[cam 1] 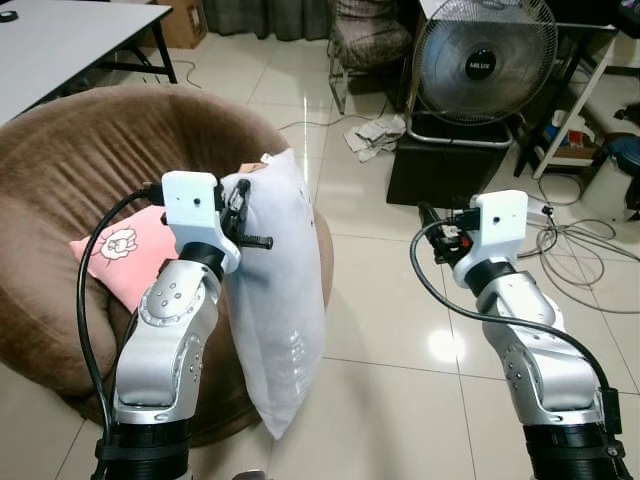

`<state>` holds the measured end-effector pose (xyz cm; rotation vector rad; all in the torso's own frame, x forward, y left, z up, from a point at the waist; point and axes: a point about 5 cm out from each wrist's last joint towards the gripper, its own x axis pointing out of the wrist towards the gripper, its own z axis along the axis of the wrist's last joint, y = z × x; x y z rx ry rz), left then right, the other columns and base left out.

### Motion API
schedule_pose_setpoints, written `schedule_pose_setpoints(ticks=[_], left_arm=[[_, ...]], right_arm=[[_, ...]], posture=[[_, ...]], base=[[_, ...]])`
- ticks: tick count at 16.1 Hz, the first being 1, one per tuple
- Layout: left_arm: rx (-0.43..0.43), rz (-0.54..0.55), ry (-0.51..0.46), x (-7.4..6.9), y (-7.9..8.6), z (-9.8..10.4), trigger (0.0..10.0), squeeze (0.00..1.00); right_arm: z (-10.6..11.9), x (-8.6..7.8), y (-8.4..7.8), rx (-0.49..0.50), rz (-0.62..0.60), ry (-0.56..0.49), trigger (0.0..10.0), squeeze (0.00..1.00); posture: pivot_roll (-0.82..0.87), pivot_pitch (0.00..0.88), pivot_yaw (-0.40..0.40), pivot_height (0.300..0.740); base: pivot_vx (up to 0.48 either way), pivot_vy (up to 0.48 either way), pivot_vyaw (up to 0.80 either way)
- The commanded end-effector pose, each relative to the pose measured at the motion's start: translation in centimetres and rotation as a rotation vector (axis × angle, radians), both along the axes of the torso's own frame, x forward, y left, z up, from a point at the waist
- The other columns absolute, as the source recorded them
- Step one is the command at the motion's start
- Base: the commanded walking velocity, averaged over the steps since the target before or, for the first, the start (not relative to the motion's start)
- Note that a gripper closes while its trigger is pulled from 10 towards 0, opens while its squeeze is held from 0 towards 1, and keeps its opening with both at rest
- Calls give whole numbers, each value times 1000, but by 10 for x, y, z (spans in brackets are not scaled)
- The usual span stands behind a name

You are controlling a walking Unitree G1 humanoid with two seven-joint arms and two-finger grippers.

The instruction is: Move the pillow to the sofa from floor

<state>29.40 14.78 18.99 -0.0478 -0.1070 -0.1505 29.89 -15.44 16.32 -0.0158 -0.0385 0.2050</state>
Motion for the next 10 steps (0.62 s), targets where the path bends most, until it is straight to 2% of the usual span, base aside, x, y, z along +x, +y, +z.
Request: schedule_pose_setpoints(ticks=[1,6,8,10], left_arm=[[2,6,-57,-1,2,9,10000,0],[1,11,-78,4,0,10,10000,0],[21,6,-73,5,-1,7,10000,0],[39,9,-79,6,-3,7,10000,0]], right_arm=[[2,3,1,7,-5,7,10000,0],[5,4,4,25,3,-4,10000,0],[4,4,4,-3,5,-5,10000,0],[4,5,4,-3,2,-5,10000,0]], posture=[[37,0,26,740],[21,0,31,740],[16,0,30,740],[15,0,29,740]], base=[[0,0,0],[0,0,0],[0,0,0],[0,0,588]])
